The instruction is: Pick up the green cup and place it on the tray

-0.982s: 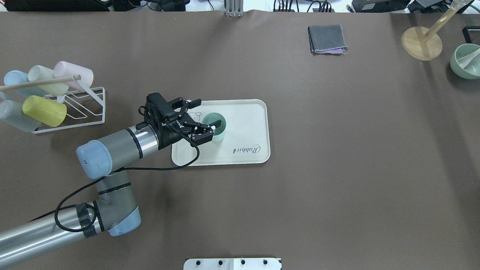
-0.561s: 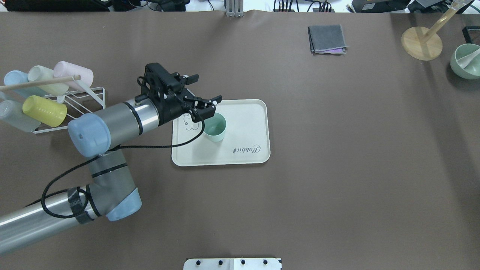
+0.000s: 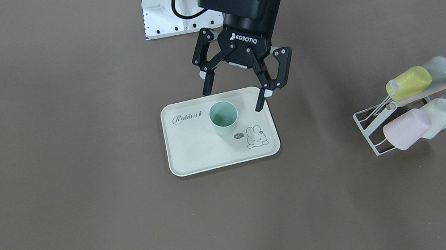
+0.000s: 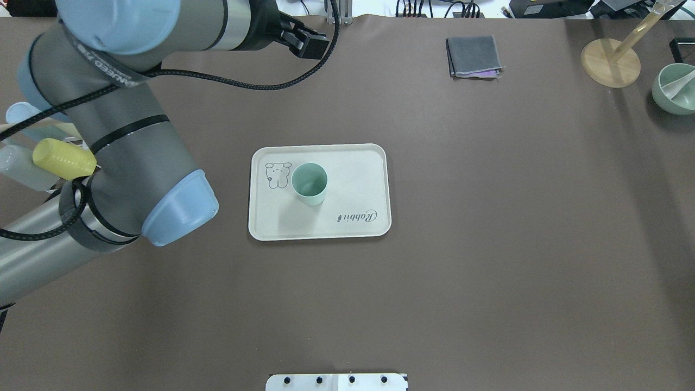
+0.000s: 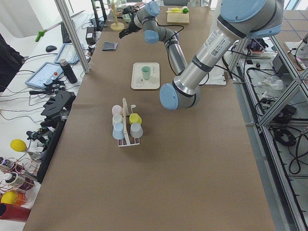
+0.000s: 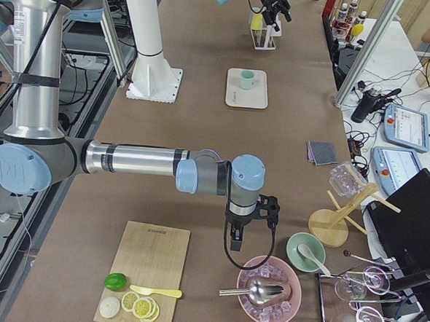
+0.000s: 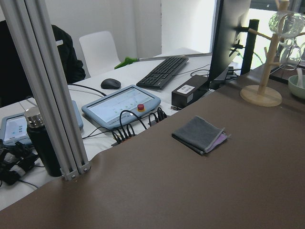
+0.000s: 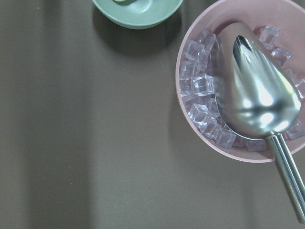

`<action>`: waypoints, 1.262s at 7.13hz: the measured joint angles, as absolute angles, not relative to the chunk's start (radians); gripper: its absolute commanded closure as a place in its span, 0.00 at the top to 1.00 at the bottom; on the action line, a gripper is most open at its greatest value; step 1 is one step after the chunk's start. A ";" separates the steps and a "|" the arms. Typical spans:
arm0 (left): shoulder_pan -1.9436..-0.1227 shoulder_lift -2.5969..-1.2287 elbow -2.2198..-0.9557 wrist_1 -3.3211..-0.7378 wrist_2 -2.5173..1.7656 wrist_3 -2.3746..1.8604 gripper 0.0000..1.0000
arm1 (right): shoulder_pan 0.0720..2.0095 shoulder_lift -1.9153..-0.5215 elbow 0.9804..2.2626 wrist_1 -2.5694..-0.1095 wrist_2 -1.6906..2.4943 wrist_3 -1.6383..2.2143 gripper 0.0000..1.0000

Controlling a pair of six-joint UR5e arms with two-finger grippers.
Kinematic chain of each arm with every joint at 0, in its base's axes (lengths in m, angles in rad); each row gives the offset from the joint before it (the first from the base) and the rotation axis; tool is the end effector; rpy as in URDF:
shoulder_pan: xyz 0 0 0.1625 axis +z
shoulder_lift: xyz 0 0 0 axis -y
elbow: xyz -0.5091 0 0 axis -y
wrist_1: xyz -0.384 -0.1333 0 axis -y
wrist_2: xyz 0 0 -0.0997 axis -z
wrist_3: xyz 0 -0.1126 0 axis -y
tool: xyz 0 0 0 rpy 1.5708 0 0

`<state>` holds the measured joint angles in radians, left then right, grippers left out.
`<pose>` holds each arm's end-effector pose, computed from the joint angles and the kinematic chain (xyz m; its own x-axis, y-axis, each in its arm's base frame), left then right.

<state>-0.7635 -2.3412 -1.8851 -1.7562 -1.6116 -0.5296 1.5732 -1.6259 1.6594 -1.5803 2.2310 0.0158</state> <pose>0.3957 -0.5569 0.1264 0.6800 0.5427 -0.4929 0.1502 0.5550 0.8182 0.0653 -0.4574 0.7445 0.7898 0.0030 0.6134 -0.0149 0.9998 0.0143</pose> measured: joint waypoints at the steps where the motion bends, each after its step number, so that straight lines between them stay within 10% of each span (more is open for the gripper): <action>1: -0.787 -2.287 -1.940 -1.693 -1.651 -0.524 0.97 | 1.573 -1.627 1.659 -1.579 2.232 0.017 1.00; 4: -1.065 -2.073 -1.982 -1.654 -1.971 -0.424 0.97 | 1.574 -1.633 1.657 -1.578 2.264 0.022 1.00; 9: -1.550 -1.765 -1.713 -1.614 -2.473 -0.201 0.98 | 1.577 -1.625 1.665 -1.575 2.408 0.026 1.00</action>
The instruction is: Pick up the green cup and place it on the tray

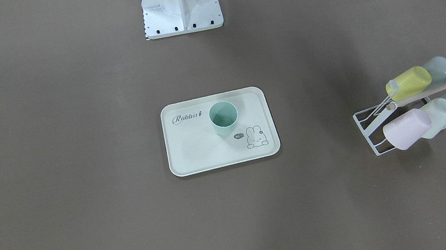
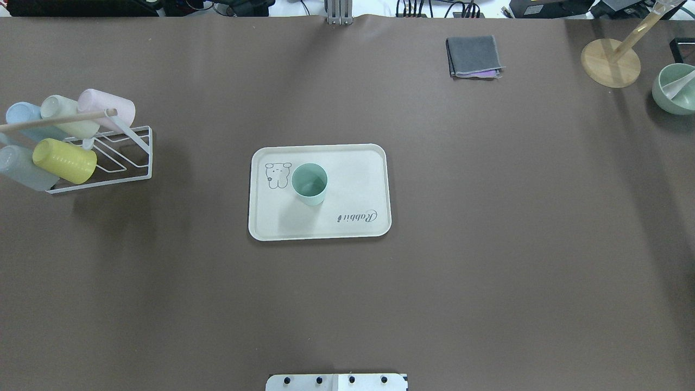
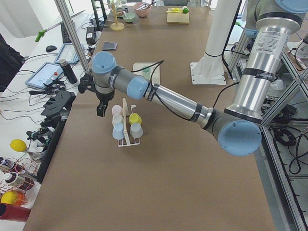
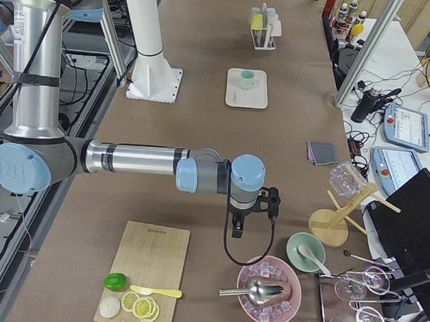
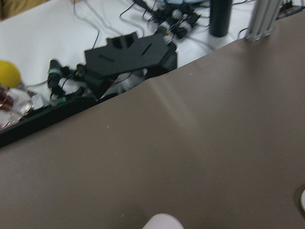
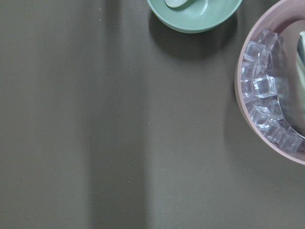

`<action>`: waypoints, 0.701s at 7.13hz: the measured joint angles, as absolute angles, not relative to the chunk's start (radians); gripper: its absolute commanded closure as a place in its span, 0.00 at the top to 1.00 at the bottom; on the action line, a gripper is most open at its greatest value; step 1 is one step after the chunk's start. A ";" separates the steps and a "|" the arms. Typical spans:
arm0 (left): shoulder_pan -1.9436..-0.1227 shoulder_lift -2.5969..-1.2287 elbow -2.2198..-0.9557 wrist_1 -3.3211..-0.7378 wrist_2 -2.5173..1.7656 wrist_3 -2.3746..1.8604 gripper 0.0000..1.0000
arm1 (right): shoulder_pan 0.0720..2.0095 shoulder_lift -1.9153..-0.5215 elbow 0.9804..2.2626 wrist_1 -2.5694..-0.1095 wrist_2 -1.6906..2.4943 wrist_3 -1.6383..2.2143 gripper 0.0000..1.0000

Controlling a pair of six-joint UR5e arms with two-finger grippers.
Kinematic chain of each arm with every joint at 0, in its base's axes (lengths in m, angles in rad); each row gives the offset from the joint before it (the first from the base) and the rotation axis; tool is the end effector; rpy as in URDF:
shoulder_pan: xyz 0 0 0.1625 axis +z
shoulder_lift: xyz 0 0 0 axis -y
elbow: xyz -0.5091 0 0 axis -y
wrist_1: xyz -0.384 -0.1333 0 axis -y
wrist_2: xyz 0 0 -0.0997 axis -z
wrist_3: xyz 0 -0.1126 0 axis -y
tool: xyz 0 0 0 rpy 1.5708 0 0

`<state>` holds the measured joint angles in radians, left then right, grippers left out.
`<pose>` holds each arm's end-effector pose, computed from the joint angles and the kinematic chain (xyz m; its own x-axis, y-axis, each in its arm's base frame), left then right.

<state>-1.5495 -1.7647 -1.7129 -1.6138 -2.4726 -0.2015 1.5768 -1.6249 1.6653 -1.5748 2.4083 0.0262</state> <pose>-0.0326 -0.5799 0.5634 0.6054 0.1114 -0.7881 0.1035 0.9707 0.2167 0.0524 -0.4582 0.7270 0.6691 0.0032 0.7432 -0.0235 0.9996 0.0169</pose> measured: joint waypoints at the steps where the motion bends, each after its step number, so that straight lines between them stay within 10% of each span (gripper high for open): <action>1: -1.573 -1.665 -1.744 -1.615 -2.474 -0.187 0.98 | 1.577 -1.627 1.664 -1.575 2.409 0.026 1.00; 5: -1.572 -1.499 -1.737 -1.553 -2.331 0.013 0.98 | 1.577 -1.624 1.658 -1.574 2.407 0.025 1.00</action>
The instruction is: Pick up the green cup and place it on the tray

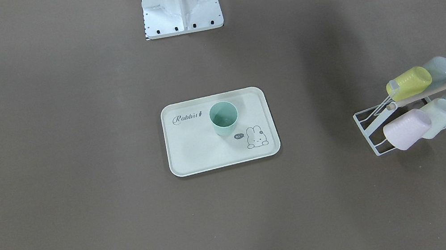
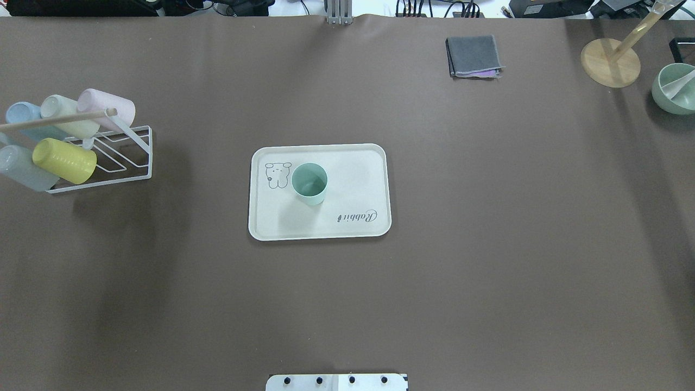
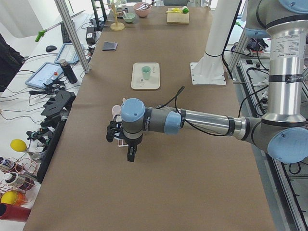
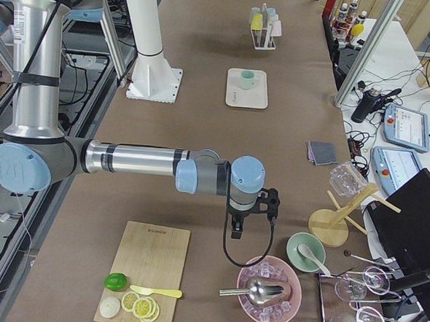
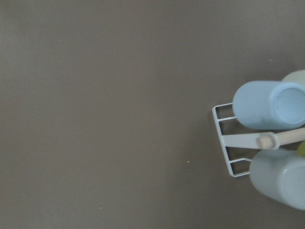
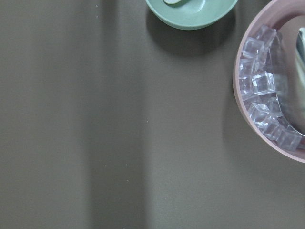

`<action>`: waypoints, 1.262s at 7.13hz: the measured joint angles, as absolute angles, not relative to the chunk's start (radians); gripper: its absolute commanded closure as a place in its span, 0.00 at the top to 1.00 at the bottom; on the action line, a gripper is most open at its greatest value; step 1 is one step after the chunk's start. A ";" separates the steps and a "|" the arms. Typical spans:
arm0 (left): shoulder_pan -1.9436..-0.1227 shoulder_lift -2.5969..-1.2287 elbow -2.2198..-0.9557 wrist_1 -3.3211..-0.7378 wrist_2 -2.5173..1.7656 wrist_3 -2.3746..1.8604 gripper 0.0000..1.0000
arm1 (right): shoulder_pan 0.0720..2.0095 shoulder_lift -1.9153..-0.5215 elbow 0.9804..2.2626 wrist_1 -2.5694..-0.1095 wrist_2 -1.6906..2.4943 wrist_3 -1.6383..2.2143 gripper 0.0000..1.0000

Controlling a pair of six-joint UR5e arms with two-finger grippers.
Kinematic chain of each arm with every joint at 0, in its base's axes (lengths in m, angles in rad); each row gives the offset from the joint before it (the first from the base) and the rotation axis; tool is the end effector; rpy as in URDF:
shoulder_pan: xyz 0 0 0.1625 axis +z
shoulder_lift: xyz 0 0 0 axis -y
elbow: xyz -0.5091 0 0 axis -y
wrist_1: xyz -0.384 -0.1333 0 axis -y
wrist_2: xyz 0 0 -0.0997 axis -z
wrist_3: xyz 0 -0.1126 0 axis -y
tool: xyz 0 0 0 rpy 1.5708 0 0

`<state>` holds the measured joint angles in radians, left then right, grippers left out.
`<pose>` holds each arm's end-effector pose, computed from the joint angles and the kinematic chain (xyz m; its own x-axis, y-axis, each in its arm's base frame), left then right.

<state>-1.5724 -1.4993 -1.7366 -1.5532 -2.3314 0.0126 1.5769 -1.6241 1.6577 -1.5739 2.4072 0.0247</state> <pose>-0.0564 -0.4515 0.7078 0.7245 0.0642 -0.6863 -0.0075 0.9963 0.0853 0.0525 -0.4583 0.7304 0.6699 0.0061 0.7424 -0.0227 0.9997 0.0122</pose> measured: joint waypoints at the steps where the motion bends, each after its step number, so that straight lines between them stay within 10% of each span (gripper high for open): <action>1: -1.571 -1.497 -1.711 -1.540 -2.305 0.074 0.98 | 1.577 -1.624 1.657 -1.574 2.406 0.025 1.00; 9: -1.568 -1.529 -1.592 -1.543 -2.273 0.170 0.98 | 1.577 -1.626 1.654 -1.574 2.401 0.025 1.00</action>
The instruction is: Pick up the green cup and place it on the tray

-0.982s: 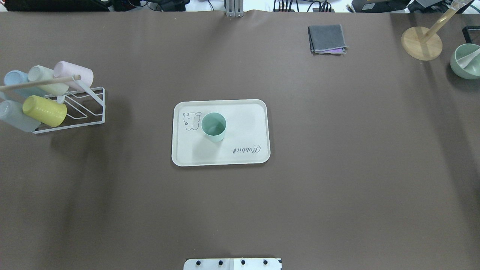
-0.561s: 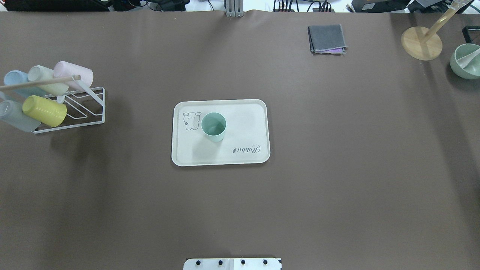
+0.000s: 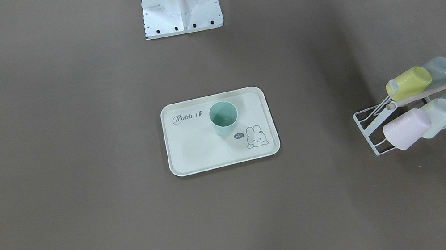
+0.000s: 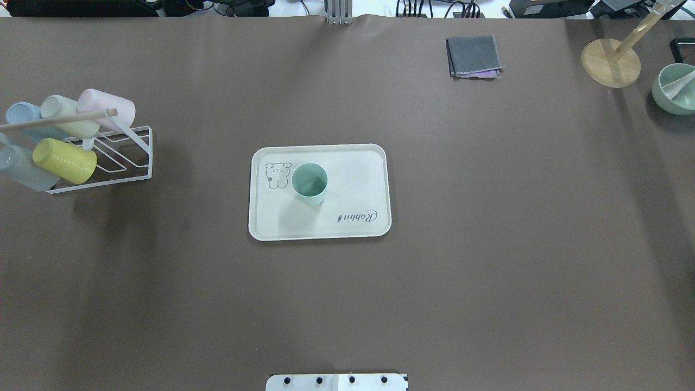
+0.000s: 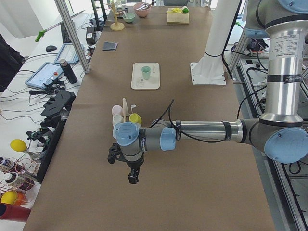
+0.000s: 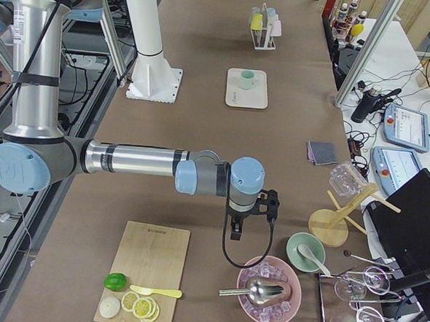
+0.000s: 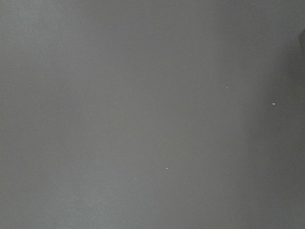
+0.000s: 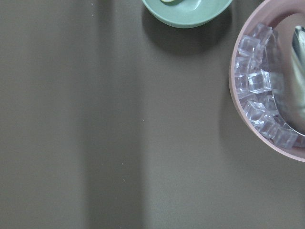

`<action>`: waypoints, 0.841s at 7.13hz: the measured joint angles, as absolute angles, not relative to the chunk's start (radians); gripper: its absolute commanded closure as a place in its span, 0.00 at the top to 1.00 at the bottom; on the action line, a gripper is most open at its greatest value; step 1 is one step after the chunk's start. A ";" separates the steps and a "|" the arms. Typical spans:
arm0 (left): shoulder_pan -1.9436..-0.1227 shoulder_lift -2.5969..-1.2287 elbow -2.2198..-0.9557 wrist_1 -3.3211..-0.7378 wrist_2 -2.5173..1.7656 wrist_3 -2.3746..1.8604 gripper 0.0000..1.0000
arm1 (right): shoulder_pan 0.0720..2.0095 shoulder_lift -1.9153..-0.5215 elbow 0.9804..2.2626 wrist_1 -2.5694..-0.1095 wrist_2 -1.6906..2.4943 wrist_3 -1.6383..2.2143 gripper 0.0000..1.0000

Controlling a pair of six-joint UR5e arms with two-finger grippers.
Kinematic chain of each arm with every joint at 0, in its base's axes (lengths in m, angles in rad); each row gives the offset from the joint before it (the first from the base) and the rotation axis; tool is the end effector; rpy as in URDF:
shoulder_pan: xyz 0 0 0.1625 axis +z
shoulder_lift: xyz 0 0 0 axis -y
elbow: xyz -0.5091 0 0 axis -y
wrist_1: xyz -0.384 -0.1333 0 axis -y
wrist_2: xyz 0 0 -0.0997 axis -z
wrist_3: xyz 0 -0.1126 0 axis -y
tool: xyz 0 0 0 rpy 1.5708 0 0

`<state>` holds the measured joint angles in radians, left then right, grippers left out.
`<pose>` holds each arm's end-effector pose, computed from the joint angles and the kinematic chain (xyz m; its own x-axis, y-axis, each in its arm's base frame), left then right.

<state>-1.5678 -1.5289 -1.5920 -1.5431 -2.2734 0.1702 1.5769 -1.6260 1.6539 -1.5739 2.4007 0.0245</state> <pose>-0.0592 -0.4582 0.7698 0.7517 0.1406 -0.6443 -0.1322 0.9893 0.0617 0.0530 -0.4570 0.7336 0.6747 0.0103 0.7380 -0.0226 0.9997 0.0067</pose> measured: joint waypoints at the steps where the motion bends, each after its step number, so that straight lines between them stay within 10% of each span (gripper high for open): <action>1: -1.568 -1.529 -1.591 -1.543 -2.273 0.170 0.98 | 1.577 -1.626 1.654 -1.574 2.400 0.025 1.00; 6: -1.568 -1.529 -1.593 -1.543 -2.274 0.169 0.98 | 1.577 -1.626 1.638 -1.574 2.401 0.025 1.00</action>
<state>-1.5677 -1.5294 -1.5930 -1.5432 -2.2740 0.1693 1.5769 -1.6260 1.6385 -1.5739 2.4005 0.0245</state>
